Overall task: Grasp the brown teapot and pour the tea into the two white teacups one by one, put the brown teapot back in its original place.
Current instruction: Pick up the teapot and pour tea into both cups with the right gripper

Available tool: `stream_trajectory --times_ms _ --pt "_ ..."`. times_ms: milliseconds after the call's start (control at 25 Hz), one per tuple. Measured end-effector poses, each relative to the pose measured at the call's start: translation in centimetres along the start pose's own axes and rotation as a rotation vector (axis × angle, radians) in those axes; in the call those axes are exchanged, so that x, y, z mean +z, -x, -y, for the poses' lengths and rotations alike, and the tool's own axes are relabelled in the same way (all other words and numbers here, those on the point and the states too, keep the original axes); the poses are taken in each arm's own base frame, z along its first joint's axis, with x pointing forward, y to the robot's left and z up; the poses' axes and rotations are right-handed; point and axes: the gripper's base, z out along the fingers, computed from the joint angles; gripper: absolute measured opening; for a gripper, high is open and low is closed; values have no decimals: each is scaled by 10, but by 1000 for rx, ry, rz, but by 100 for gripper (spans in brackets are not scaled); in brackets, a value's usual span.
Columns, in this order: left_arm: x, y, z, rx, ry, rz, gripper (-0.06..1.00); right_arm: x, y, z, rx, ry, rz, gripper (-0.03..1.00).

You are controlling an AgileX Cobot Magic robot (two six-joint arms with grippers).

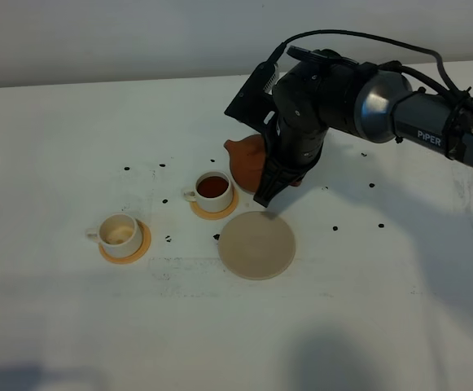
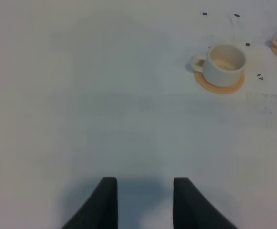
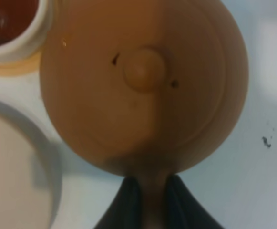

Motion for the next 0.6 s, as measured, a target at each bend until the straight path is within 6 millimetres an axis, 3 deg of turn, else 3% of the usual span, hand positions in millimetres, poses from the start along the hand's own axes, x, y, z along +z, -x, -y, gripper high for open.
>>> stream_trajectory --times_ms 360,480,600 --pt "0 0 0 0 0 0 30 13 -5 5 19 11 -30 9" --pt "0 0 0 0 0 0 30 6 -3 5 21 8 -16 9" --pt "0 0 0 0 0 0 30 -15 -2 8 29 0 17 9"
